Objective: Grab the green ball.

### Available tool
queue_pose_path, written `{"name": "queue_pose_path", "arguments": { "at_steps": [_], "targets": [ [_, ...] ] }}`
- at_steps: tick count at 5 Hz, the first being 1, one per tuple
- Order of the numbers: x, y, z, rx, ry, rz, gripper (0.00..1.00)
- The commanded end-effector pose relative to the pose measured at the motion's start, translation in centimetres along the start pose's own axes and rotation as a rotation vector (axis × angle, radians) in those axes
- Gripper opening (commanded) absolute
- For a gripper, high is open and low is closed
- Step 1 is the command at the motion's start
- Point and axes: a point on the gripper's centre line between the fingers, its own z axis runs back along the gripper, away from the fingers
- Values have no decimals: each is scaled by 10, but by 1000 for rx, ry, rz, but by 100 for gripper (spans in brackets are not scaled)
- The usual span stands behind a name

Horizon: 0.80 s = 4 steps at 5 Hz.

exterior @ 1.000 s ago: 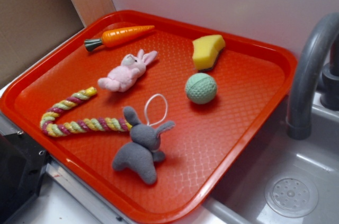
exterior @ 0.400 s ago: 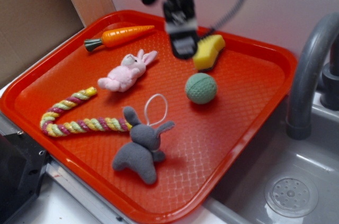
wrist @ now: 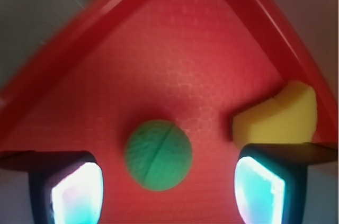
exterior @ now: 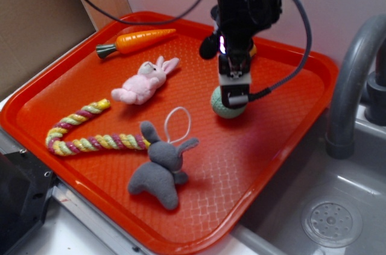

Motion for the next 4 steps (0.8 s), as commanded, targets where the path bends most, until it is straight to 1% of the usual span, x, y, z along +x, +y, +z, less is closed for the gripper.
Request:
{"name": "queue_pose_path", "arguments": {
  "at_steps": [1, 2, 3, 4],
  "targets": [
    [-11, -7, -24, -87, 68, -57, 100],
    [-12, -6, -37, -107, 116, -52, 100],
    [-13, -6, -53, -92, 115, -29, 0],
    [-14, -6, -55, -203, 119, -31, 0]
  ]
}}
